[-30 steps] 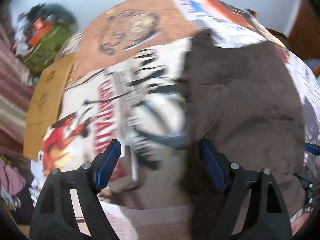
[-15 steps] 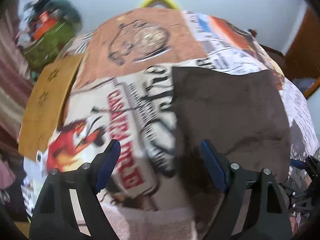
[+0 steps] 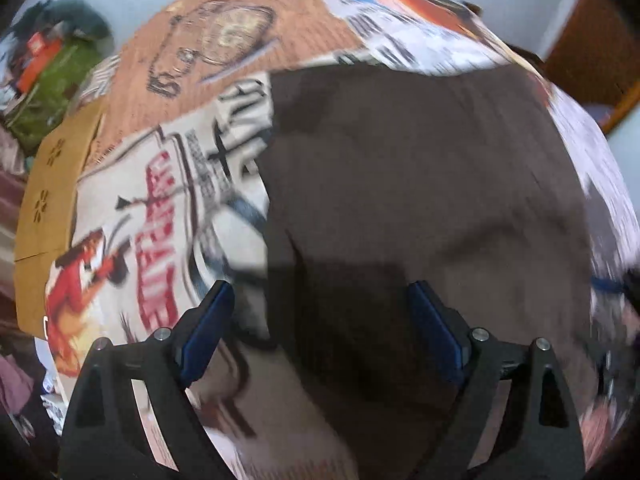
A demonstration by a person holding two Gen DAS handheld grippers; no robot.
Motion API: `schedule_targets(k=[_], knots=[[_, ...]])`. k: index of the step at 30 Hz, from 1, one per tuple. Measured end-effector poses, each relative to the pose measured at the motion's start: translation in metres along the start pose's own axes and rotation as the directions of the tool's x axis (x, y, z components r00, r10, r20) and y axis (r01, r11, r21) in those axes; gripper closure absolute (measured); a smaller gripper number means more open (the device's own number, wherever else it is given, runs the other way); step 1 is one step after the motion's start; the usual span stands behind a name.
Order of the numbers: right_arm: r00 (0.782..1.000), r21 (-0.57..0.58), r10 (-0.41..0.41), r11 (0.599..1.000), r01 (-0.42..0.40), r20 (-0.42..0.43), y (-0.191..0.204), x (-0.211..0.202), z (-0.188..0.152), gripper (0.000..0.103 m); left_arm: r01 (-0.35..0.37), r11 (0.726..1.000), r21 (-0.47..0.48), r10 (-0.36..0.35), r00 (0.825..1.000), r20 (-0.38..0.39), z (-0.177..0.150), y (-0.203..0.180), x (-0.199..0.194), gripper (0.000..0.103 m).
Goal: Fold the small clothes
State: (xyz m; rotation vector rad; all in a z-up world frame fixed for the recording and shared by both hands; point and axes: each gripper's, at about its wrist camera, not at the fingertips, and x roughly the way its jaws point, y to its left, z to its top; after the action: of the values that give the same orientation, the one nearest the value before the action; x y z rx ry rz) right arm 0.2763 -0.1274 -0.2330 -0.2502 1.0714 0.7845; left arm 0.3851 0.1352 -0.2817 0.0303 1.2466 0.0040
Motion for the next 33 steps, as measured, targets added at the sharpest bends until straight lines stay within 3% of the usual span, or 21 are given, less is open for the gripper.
schedule_targets(k=[5, 14, 23, 26, 29, 33], knots=[[1.000, -0.003, -0.014, 1.000, 0.014, 0.003, 0.001, -0.001, -0.002, 0.039, -0.039, 0.998, 0.047, 0.039, 0.999, -0.002, -0.042, -0.001, -0.017, 0.013], [0.999, 0.005, -0.034, 0.999, 0.034, -0.011, 0.003, -0.003, -0.002, 0.039, -0.139, 0.988, -0.073, 0.140, 0.990, 0.000, -0.083, 0.052, -0.047, 0.014], [0.997, 0.033, -0.058, 0.998, 0.059, -0.048, 0.002, -0.008, -0.002, 0.037, -0.059, 0.989, -0.138, 0.080, 0.985, 0.150, -0.092, 0.045, -0.105, 0.014], [0.996, 0.044, -0.065, 0.997, 0.067, -0.056, 0.004, -0.015, -0.004, 0.037, -0.034, 0.993, -0.113, 0.054, 0.981, 0.184, -0.093, 0.029, -0.117, 0.014], [0.996, 0.035, -0.074, 0.997, 0.076, -0.049, 0.009, -0.024, -0.007, 0.037, -0.052, 0.997, -0.056, 0.062, 0.980, 0.187, -0.098, 0.010, -0.113, 0.014], [0.997, 0.020, -0.072, 0.997, 0.073, -0.021, 0.020, -0.043, -0.011, 0.037, -0.037, 0.999, -0.018, 0.039, 0.991, 0.131, -0.112, -0.003, -0.095, 0.014]])
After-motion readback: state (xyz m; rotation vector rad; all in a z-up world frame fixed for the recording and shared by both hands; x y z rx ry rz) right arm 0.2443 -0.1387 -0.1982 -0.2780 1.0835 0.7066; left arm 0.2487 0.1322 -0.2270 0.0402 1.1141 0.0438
